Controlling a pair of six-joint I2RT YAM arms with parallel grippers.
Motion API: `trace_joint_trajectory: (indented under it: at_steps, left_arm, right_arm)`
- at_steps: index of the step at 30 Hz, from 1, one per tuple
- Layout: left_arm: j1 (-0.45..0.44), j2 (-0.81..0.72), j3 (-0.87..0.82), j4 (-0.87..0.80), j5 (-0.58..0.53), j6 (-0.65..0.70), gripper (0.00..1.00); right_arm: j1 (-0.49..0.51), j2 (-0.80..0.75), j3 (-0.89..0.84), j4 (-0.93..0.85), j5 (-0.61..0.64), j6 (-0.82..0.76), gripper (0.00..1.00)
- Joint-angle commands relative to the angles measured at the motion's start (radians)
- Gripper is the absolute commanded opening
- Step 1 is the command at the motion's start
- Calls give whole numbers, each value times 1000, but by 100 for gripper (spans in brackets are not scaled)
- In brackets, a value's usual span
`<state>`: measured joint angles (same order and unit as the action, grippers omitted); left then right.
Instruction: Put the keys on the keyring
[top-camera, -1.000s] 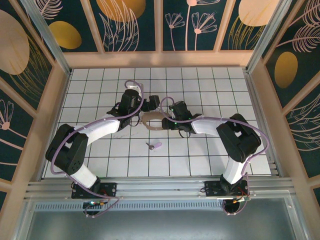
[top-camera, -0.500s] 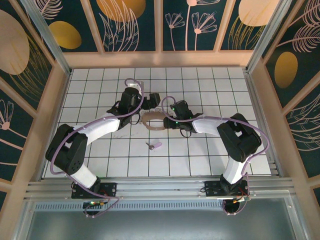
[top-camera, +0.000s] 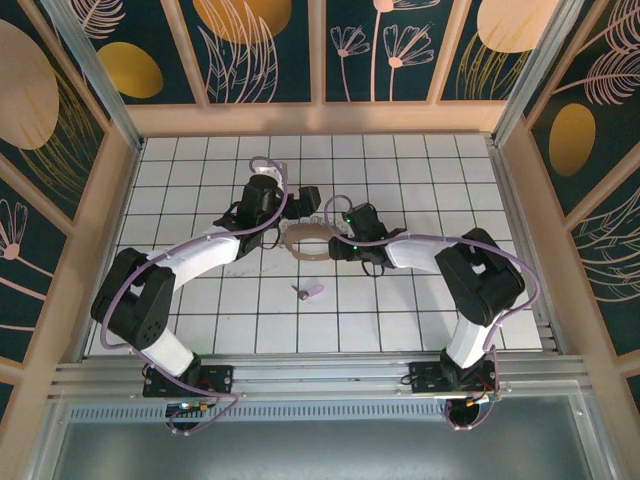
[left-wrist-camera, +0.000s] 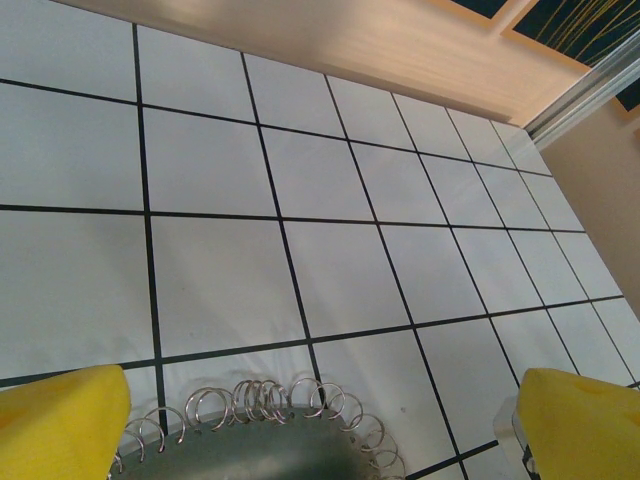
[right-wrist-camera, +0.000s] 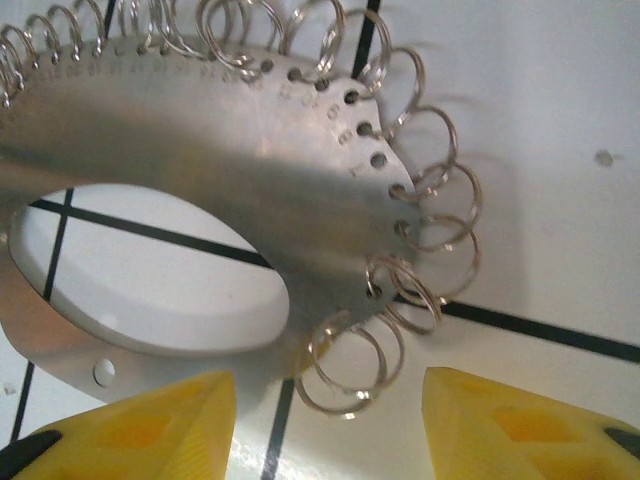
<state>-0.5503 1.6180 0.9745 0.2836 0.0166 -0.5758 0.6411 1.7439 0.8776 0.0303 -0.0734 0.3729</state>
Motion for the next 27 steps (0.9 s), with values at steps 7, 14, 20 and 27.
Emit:
trace_joint_trajectory:
  at_steps: [7,14,20,27]
  left_arm:
    - [6,-19,22,8,-5,14,99]
    - [6,-20,21,9,-6,13,99]
    - [6,-28,15,8,-7,11,99]
    - [6,-36,11,2,-11,15,99]
  right_arm:
    - [24,-44,-20,-17,-42,14,53]
    - [27,10,61,-28,-38,-3,53]
    - [16,72,136,-42,-23,-29,53]
    - [7,36,139,-59,-26,-35,52]
